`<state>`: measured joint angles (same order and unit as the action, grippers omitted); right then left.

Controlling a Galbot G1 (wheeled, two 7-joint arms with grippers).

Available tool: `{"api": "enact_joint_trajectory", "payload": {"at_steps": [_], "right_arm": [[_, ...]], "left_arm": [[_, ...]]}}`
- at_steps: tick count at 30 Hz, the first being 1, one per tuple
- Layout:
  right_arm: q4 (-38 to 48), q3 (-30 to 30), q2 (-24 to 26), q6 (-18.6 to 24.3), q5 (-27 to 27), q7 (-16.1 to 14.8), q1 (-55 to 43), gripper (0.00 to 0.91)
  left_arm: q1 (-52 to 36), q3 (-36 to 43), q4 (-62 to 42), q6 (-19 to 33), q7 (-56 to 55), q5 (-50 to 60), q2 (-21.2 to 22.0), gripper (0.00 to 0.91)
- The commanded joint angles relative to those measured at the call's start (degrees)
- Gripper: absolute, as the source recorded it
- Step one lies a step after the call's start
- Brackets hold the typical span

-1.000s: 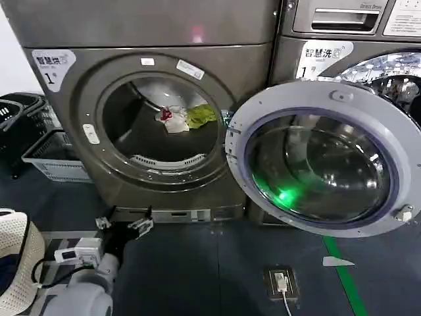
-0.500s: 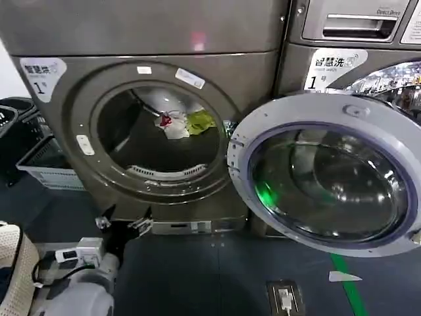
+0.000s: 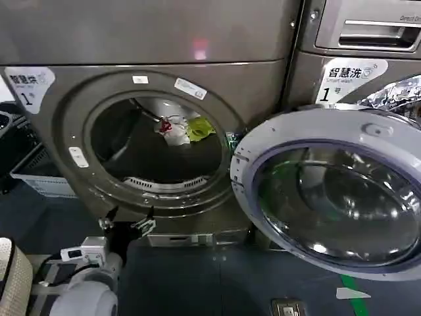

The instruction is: Grasp the clothes from the dryer.

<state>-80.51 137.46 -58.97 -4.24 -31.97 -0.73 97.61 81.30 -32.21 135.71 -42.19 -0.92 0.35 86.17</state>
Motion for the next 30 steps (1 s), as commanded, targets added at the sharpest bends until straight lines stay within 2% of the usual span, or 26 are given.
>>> {"api": "enact_joint_trajectory", "payload": {"at_steps": [1, 30], "right_arm": [[0.0, 0.0, -0.1, 0.0, 0.1, 0.0, -0.1, 0.907], [-0.3, -0.5, -0.8, 0.1, 0.2, 0.1, -0.3, 0.907]], "left_arm": [[0.0, 0.1, -0.1, -2.8, 0.4, 0.0, 0.0, 0.907], [-0.1, 0.1, -0.5, -2.8, 0.8, -0.1, -0.1, 0.907]]}}
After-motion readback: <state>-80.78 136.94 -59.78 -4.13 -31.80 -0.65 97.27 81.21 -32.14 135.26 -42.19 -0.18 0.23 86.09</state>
